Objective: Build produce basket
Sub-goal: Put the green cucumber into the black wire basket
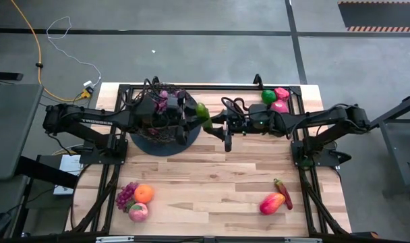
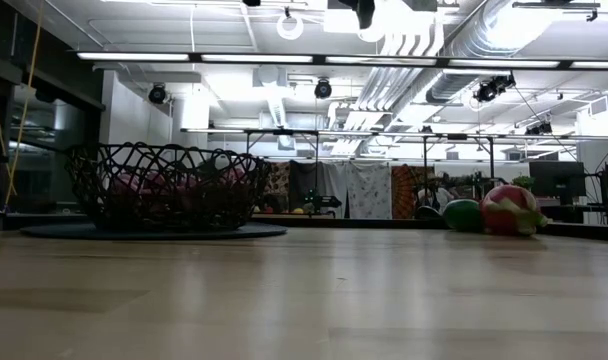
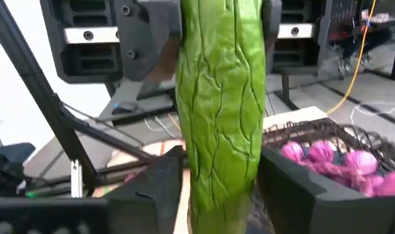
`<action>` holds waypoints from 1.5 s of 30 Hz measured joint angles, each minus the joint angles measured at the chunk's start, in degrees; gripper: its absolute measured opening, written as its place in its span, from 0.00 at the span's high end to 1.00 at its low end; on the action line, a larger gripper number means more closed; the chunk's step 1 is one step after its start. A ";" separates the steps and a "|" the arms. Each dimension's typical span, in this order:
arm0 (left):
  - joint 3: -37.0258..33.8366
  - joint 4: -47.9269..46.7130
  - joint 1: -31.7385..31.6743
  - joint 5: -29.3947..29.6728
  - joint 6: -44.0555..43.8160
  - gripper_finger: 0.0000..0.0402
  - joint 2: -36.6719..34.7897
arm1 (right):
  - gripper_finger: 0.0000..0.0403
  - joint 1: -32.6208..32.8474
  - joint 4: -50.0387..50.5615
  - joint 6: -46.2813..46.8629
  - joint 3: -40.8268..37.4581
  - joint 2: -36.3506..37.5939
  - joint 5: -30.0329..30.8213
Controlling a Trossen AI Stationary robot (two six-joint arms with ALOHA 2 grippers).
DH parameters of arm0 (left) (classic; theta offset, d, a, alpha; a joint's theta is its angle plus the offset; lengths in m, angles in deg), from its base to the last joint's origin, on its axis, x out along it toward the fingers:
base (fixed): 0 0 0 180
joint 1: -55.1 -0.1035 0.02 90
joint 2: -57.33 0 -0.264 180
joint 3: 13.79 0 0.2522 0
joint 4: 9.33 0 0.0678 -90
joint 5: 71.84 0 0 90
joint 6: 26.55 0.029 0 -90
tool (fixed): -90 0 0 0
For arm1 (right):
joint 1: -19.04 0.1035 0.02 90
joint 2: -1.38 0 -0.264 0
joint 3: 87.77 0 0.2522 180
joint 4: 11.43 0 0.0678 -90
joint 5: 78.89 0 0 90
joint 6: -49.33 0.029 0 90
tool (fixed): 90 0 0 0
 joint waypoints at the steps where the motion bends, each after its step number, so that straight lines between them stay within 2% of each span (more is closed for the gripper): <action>1: 0.00 -0.78 -0.05 0.00 0.01 0.71 -0.24 | 0.53 -0.10 1.32 -0.20 0.00 0.50 -0.01; 7: 0.02 -12.23 -2.28 -0.02 2.93 0.67 -5.89 | 0.42 -1.54 10.41 -2.38 0.00 7.21 1.17; 15: 0.09 -31.91 -5.29 0.26 6.04 0.68 -21.04 | 0.40 -4.09 21.33 -2.98 0.00 17.78 8.86; 21: 0.09 -43.30 -4.72 5.45 3.29 0.68 -31.80 | 0.40 -4.55 22.48 -2.71 0.00 23.02 12.06; 25: 0.10 -45.26 -3.87 8.79 2.54 0.68 -34.97 | 0.40 -4.55 22.48 -2.69 0.00 24.70 13.24; 33: 0.09 -45.47 -3.63 11.14 4.54 0.68 -33.62 | 0.40 -4.55 23.19 -2.93 0.00 24.77 13.70; 38: 0.09 -45.51 -4.40 17.95 3.29 0.68 -28.38 | 0.40 -4.55 23.53 -2.94 0.00 24.68 13.71; 41: 0.40 -48.67 -6.95 16.38 1.61 0.68 -24.09 | 0.40 -4.55 23.56 -2.92 0.00 24.68 13.69; 45: 2.25 -59.85 -11.00 12.50 -2.88 0.68 -17.30 | 0.40 -4.55 24.18 -2.45 0.00 24.66 13.69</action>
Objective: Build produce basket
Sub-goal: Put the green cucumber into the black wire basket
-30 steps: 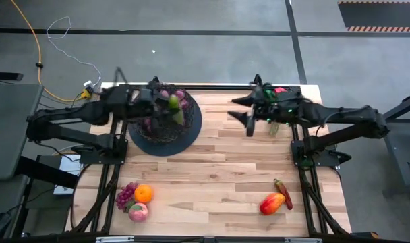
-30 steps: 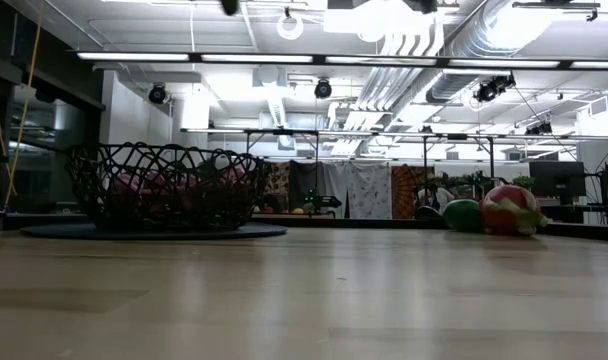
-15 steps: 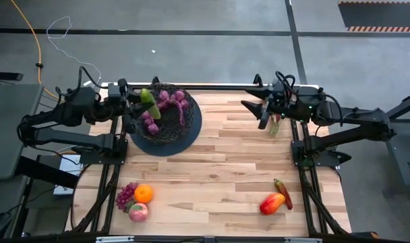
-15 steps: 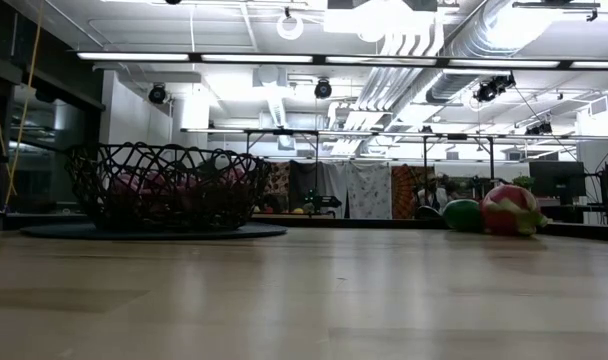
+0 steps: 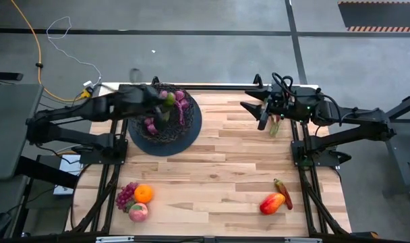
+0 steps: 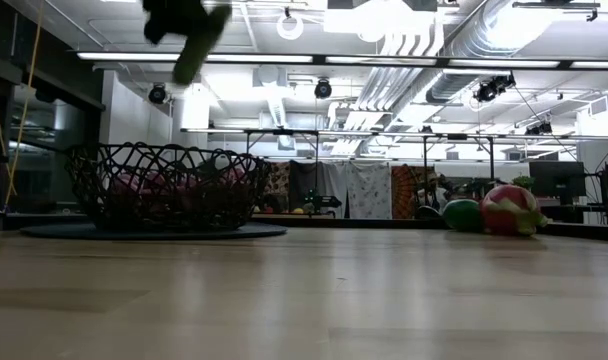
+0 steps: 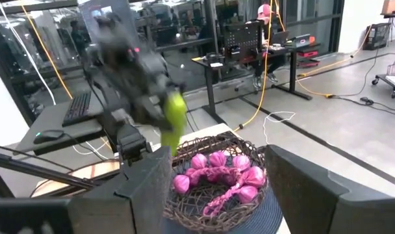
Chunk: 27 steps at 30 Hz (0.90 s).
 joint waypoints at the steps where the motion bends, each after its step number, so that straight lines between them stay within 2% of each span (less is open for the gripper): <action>1: -0.06 -3.68 -0.78 -0.11 -0.16 0.68 1.80 | 0.40 0.00 0.14 -0.02 0.00 0.00 0.00; 7: -0.08 -15.86 -3.49 -1.77 -0.59 0.68 12.51 | 0.40 0.00 1.67 0.11 0.00 -0.02 0.00; 16: -0.04 -14.97 -7.93 -10.84 3.31 0.64 25.91 | 0.40 0.00 1.88 0.27 0.00 -0.02 0.00; 27: -0.04 -15.03 -11.58 -17.62 6.53 0.62 34.02 | 0.40 0.00 2.51 1.46 0.00 -0.02 0.00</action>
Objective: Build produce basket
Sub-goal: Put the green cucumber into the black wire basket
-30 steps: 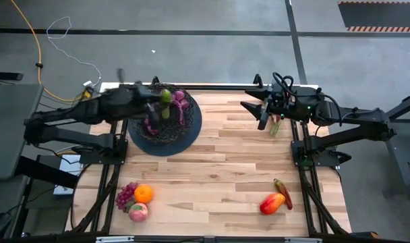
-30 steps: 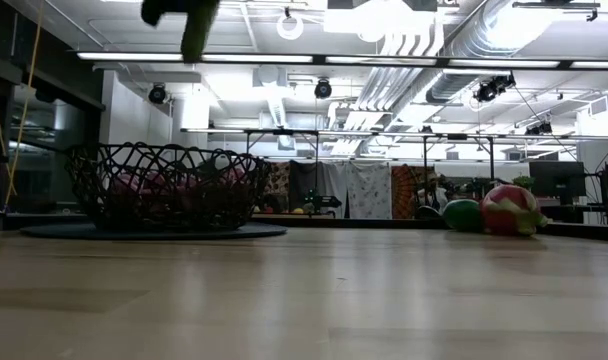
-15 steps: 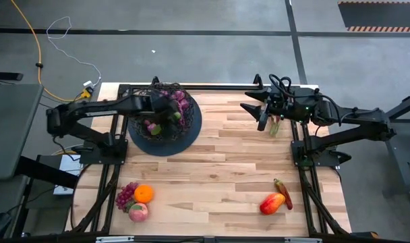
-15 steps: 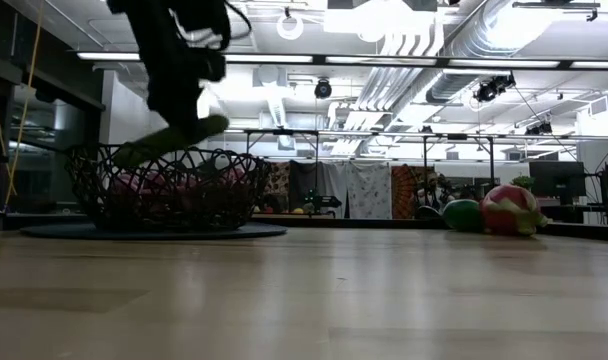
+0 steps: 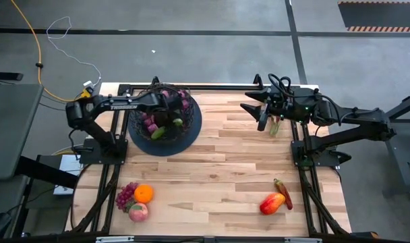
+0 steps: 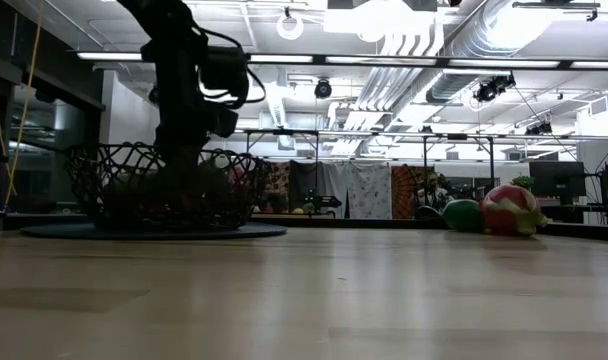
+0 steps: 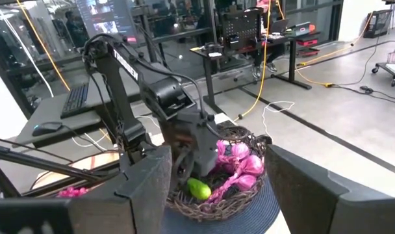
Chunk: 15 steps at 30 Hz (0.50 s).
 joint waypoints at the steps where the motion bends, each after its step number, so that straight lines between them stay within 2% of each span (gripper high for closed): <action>1: 0.00 -0.04 0.00 -0.50 0.39 0.62 0.34 | 0.40 0.00 0.02 0.00 0.00 0.00 0.00; 7: 0.00 -0.15 0.04 -1.83 0.89 0.55 1.11 | 0.40 0.00 -0.01 -0.02 0.00 0.00 0.78; 15: 1.45 -1.91 0.04 -2.88 -0.21 0.39 1.11 | 0.40 0.00 -0.01 -0.39 0.00 0.00 1.73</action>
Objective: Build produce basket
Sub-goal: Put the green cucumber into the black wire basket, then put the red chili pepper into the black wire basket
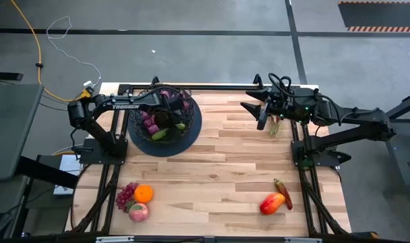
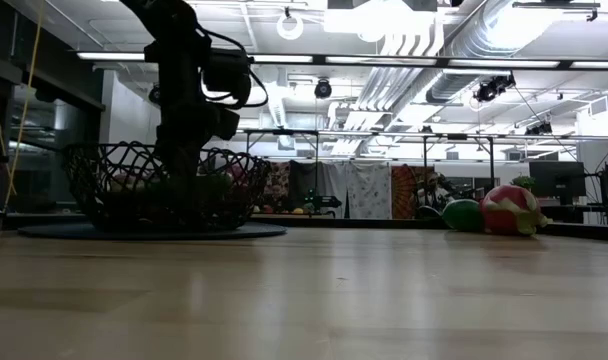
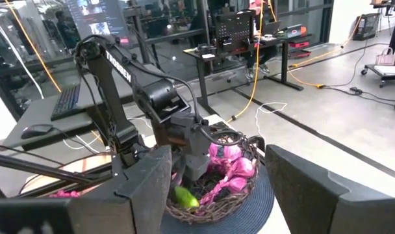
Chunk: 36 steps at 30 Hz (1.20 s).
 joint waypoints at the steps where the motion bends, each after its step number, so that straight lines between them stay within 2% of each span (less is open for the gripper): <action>1: 0.61 -0.76 0.00 0.00 0.01 0.37 0.00 | 0.40 0.00 0.00 -0.02 0.00 0.00 0.00; 5: 4.52 -4.96 -0.11 0.26 1.52 0.32 0.00 | 0.40 0.00 -0.01 -0.04 0.00 0.00 0.02; 11: 13.68 -14.32 -0.37 0.42 1.87 0.32 -0.15 | 0.40 0.00 -0.02 -0.07 0.00 0.00 0.02; 14: 16.79 -13.83 -0.31 0.15 1.49 0.32 -3.30 | 0.40 0.00 -0.02 -0.07 0.00 0.00 0.02; 18: 17.20 -4.17 2.09 0.18 -1.32 0.32 -12.00 | 0.40 0.00 -0.02 -0.07 0.00 0.00 0.02; 22: 16.04 8.93 7.36 2.30 -2.45 0.31 -22.43 | 0.40 0.00 -0.04 -0.07 0.00 0.00 0.02; 28: 6.84 28.62 15.74 10.73 -3.06 0.31 -36.92 | 0.40 0.00 -0.04 0.20 0.00 0.00 0.02; 36: -7.38 44.27 20.83 17.72 -3.66 0.31 -50.24 | 0.40 0.00 -0.04 0.35 0.00 0.00 0.02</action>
